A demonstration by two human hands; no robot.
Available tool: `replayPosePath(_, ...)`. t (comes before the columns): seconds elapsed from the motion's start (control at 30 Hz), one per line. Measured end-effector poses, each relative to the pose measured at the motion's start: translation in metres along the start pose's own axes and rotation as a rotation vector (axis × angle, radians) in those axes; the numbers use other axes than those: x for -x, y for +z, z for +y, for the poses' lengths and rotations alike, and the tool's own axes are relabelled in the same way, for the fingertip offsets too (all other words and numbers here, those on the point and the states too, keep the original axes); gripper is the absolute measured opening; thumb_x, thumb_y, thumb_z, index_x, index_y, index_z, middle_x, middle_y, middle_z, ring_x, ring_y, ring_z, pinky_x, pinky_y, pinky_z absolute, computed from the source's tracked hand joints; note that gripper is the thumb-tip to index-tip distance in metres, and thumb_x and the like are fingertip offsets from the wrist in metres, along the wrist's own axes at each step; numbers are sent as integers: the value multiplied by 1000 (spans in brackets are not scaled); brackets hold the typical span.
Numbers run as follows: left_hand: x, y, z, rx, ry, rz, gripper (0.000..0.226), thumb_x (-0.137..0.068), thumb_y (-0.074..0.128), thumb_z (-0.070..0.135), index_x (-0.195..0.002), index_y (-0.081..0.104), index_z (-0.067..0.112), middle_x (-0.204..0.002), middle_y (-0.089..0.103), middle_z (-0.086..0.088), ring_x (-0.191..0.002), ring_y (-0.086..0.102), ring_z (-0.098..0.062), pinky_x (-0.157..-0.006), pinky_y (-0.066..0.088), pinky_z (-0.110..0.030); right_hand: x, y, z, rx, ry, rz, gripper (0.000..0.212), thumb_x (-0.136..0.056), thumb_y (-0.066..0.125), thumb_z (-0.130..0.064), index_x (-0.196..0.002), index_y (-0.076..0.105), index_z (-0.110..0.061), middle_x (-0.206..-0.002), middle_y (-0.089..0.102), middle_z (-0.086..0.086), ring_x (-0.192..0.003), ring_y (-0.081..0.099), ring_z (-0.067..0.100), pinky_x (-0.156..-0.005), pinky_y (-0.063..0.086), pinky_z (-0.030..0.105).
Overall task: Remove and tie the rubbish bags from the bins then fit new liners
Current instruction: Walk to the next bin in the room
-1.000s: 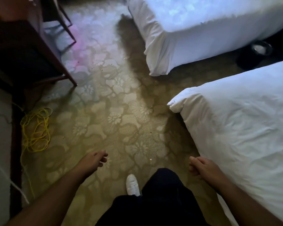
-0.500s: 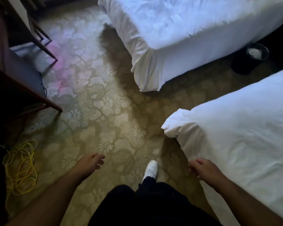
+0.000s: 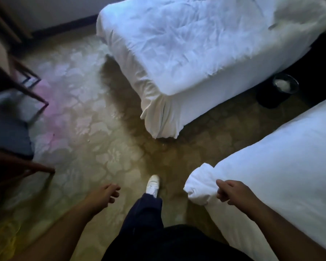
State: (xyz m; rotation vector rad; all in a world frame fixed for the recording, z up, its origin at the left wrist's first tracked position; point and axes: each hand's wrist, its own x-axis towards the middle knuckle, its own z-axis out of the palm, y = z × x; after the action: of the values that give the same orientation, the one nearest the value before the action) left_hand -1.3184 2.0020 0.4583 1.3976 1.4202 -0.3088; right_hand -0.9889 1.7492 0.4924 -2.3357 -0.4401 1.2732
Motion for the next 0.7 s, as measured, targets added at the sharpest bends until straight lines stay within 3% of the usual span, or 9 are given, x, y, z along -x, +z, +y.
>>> replayPosePath(0.3,-116,-39,187,-210,106,-146,28,-104,43,37,-106,65,19,-103,68,-5,-94,64,-24,-80,51,-34,-54,-44,-34,-213,235,182,38,-103,49,-38,-87,69,-11,-87,75,4,-84,71,21,-83,57,36)
replayPosePath(0.53,-167,7,325,-328,234,-268,31,-104,43,34,-105,67,13,-101,69,-12,-90,64,-28,-75,48,-34,-79,-73,-16,-392,363,254,39,-103,50,-39,-85,70,-10,-85,75,4,-83,71,22,-81,56,36)
replayPosePath(0.7,-207,52,410,-402,237,-314,32,-104,44,32,-105,68,11,-100,70,-15,-83,62,-27,-71,46,-33,-113,-113,-2,-470,430,269,38,-102,51,-38,-85,70,-10,-85,75,5,-82,71,23,-73,53,29)
